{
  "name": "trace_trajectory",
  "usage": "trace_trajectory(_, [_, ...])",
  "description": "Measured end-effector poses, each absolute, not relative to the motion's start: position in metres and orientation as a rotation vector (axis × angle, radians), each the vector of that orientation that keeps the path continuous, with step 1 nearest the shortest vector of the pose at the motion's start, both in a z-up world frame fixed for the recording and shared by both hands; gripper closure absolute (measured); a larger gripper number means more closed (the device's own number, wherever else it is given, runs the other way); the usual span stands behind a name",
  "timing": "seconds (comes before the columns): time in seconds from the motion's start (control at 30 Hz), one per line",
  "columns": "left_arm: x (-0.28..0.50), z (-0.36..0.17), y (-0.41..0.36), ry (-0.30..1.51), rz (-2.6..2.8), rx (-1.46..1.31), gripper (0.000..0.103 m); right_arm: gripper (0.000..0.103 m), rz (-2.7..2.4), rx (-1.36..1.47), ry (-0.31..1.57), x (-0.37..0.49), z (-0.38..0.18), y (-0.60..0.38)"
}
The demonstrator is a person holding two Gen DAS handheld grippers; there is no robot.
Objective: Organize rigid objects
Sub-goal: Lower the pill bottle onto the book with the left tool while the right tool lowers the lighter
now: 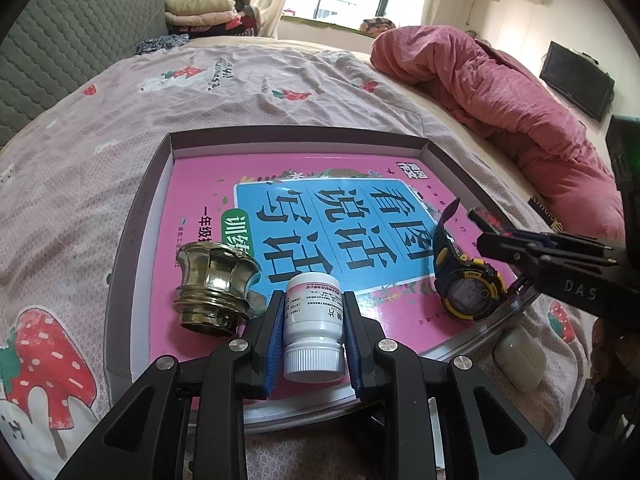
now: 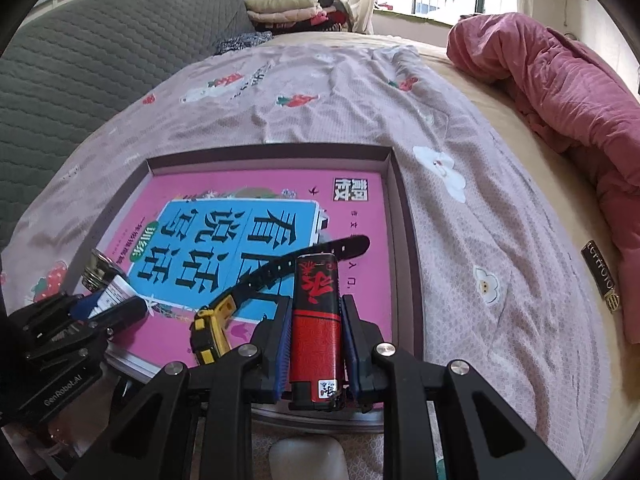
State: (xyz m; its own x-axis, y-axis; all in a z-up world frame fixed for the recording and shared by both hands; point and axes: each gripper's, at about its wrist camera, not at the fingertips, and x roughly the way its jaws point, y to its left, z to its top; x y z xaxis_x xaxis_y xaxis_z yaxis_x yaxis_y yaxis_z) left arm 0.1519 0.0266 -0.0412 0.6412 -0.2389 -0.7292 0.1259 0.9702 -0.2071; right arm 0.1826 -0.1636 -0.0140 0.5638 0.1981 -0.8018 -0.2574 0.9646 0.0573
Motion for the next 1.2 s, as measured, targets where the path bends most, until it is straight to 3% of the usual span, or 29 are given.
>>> trace_trajectory(1.2, [0.153,-0.042,0.03,0.851,-0.217,-0.177,0.076,0.079,0.253,-0.105,1.001,0.196,-0.031,-0.158])
